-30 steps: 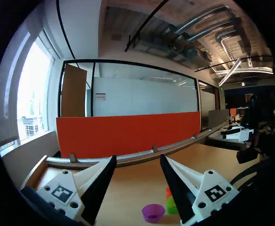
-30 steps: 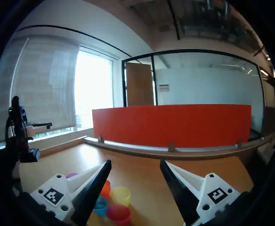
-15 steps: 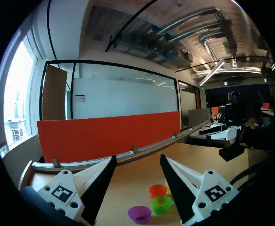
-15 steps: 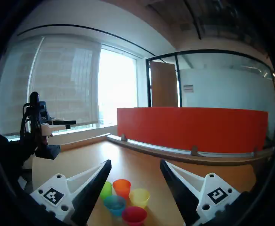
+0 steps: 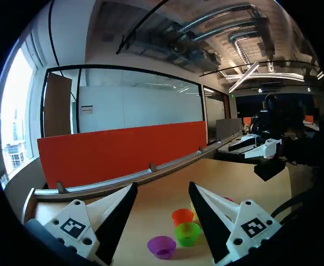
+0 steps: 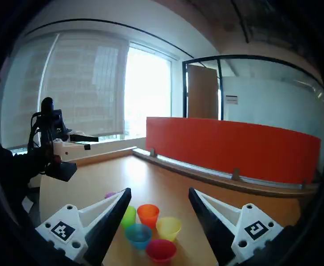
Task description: Pour water
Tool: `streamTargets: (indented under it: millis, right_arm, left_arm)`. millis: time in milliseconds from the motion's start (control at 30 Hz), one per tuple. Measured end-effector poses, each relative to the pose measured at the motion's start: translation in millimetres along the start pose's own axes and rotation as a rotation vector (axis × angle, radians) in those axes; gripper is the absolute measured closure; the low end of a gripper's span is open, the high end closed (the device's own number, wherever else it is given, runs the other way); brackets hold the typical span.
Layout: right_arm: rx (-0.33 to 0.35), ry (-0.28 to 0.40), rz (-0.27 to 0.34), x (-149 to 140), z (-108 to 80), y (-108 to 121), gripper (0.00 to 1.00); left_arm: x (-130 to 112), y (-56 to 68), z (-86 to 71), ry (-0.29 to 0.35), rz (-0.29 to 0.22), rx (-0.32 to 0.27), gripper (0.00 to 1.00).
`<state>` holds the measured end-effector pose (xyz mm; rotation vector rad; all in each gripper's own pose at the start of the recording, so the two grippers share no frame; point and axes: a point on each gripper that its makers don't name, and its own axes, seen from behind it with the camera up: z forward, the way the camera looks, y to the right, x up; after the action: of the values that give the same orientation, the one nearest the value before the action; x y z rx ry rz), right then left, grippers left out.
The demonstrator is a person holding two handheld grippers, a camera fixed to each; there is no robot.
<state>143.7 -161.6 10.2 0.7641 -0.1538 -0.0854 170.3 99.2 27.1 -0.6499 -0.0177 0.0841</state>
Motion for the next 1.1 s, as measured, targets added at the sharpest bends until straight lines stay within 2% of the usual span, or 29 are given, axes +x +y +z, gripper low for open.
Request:
streamTargets:
  millis: [267, 500, 900, 1100]
  right_arm:
    - [0.042, -0.055, -0.038, -14.2, 3.3, -8.5, 0.00]
    - [0.081, -0.098, -0.063, -22.5, 6.6, -13.3, 0.00]
    - [0.140, -0.194, -0.123, -38.4, 14.3, -20.3, 0.00]
    - [0.164, -0.236, -0.139, -46.6, 18.9, -22.6, 0.00]
  left_arm:
    - [-17.2, 7.2, 3.9, -0.057, 0.006, -0.039, 0.15]
    - [-32.0, 15.3, 7.4, -0.114, 0.048, -0.078, 0.15]
    - [-61.7, 26.6, 17.7, -0.208, 0.056, -0.155, 0.15]
    - [-69.9, 31.8, 22.5, -0.246, 0.081, -0.183, 0.15]
